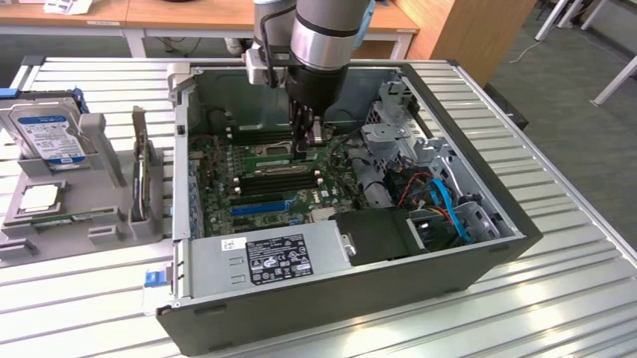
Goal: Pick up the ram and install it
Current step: 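Insert the ram into the slot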
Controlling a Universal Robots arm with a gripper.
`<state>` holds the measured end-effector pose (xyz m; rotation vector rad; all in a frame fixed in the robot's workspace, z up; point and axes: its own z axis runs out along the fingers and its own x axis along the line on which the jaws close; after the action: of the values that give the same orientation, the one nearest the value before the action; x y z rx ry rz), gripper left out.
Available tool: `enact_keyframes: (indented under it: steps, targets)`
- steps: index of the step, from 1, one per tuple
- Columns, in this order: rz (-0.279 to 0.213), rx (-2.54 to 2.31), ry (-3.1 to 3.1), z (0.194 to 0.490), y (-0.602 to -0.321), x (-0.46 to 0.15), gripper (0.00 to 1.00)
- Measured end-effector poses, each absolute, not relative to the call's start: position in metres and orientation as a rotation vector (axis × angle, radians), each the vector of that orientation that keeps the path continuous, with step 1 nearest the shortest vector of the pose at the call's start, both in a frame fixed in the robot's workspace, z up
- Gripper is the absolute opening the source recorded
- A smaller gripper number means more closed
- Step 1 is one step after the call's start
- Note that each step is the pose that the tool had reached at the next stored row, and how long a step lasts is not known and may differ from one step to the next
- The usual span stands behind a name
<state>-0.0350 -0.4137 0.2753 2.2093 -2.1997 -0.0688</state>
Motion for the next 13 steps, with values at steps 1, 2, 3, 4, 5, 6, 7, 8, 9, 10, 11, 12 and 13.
enact_keyframes:
  steps: [1, 2, 3, 4, 5, 6, 7, 8, 9, 10, 11, 12, 13]
  targets:
    - [-0.069, 2.209, -2.200, 0.2746, -0.4137, -0.0350, 0.12]
    - [-0.069, 2.209, -2.200, 0.2738, -0.4137, -0.0350, 0.12]
    - [-0.069, 2.209, -2.200, 0.2731, -0.4137, -0.0350, 0.12]
    - [-0.069, 2.209, -2.200, 0.2724, -0.4137, -0.0350, 0.12]
    - [-0.069, 2.209, -2.200, 0.2717, -0.4137, -0.0350, 0.12]
    - [-0.069, 2.209, -2.200, 0.2711, -0.4137, -0.0350, 0.12]
    - [-0.069, 2.209, -2.200, 0.2704, -0.4137, -0.0350, 0.12]
    - [-0.069, 2.209, -2.200, 0.2697, -0.4137, -0.0350, 0.12]
    - [-0.069, 2.209, -2.200, 0.2690, -0.4137, -0.0350, 0.12]
    - [-0.069, 2.209, -2.200, 0.2684, -0.4137, -0.0350, 0.12]
    - [-0.069, 2.209, -2.200, 0.2677, -0.4137, -0.0350, 0.12]
    - [-0.069, 2.209, -2.200, 0.2669, -0.4137, -0.0350, 0.12]
    - [-0.069, 2.209, -2.200, 0.2662, -0.4137, -0.0350, 0.12]
